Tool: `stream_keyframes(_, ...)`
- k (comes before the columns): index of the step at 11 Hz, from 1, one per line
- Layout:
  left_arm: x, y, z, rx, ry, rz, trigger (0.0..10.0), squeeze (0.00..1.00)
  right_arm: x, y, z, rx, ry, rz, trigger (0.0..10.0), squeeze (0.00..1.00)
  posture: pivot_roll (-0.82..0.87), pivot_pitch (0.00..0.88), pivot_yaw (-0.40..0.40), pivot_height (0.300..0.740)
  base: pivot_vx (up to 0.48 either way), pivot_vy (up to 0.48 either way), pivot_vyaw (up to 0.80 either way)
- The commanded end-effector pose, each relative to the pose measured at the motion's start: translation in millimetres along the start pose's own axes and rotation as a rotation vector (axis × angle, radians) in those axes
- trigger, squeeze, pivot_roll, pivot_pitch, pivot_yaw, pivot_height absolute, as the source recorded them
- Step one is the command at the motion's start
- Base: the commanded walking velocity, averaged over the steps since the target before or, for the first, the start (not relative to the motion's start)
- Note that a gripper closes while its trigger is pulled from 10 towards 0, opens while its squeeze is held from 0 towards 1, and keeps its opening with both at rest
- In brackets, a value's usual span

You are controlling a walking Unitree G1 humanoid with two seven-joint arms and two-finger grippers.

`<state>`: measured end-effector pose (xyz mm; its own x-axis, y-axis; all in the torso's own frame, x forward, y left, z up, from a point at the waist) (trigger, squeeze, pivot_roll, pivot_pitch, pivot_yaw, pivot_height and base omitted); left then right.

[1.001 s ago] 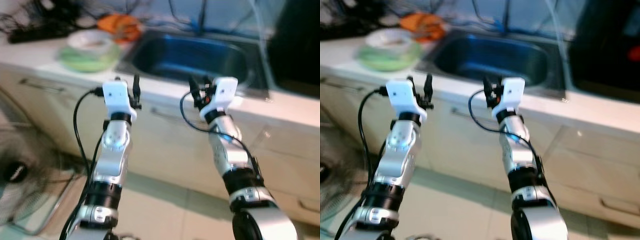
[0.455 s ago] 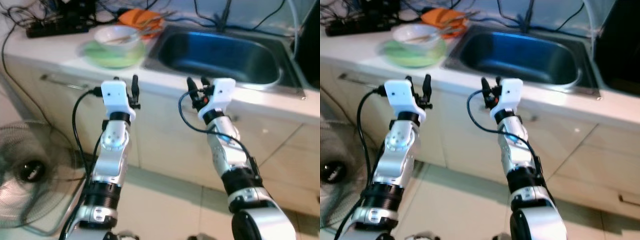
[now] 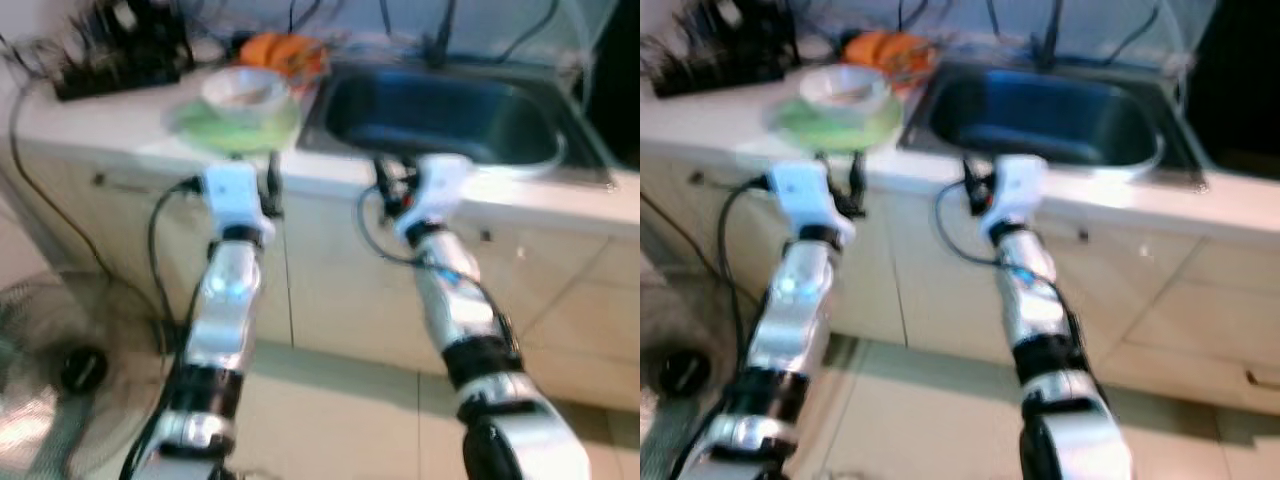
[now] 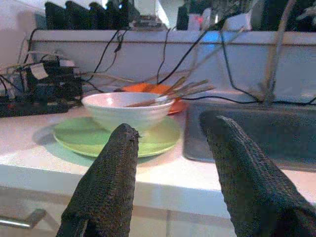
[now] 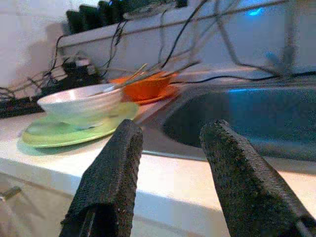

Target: Kitchen organization

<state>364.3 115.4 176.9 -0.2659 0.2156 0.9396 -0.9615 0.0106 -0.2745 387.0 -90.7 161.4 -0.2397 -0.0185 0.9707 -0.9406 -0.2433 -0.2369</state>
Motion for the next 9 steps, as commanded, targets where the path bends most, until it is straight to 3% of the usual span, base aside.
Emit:
stream_keyframes(1, 4.4, -1.2, -8.4, 0.021, -0.017, 0.012, 10.0, 0.0, 4.0, -3.1, -9.9, 0.022, -0.013, 0.012, 10.0, 0.0, 0.04, 0.035, -0.004, 0.74, 0.428, 0.0, 0.0)
stream_keyframes(5, 6.1, -1.4, -10.2, 0.021, -0.025, 0.019, 10.0, 0.0, 2.4, -4.0, -10.9, 0.024, -0.029, 0.0, 10.0, 0.0, 0.05, 0.039, -0.003, 0.74, 0.431, 0.0, 0.0)
stream_keyframes(7, 5.7, -1.4, -8.4, 0.013, -0.033, 0.019, 10.0, 0.0, 2.5, -3.6, -9.6, 0.017, -0.026, 0.003, 10.0, 0.0, 0.04, 0.041, -0.002, 0.74, 0.458, 0.0, -0.67)
stream_keyframes(9, 5.6, -1.5, -7.0, 0.006, -0.038, 0.018, 10.0, 0.0, 3.2, -3.7, -9.0, 0.017, -0.027, 0.007, 10.0, 0.0, 0.04, 0.043, -0.003, 0.74, 0.463, 0.0, 0.0)
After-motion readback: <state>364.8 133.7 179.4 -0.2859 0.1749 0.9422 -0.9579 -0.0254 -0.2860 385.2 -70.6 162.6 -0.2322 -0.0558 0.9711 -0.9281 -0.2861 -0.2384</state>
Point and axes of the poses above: a point about 5 cm out from each wrist's last joint towards the gripper, its own y axis pointing back from the gripper into the wrist, its own x axis along the axis of the wrist's last joint, z = x × y, the point moved 3 cm from there along -y, pointing out of the wrist towards the gripper, and after that the axes turned 11 degrees about y, right-handed, at the moved point
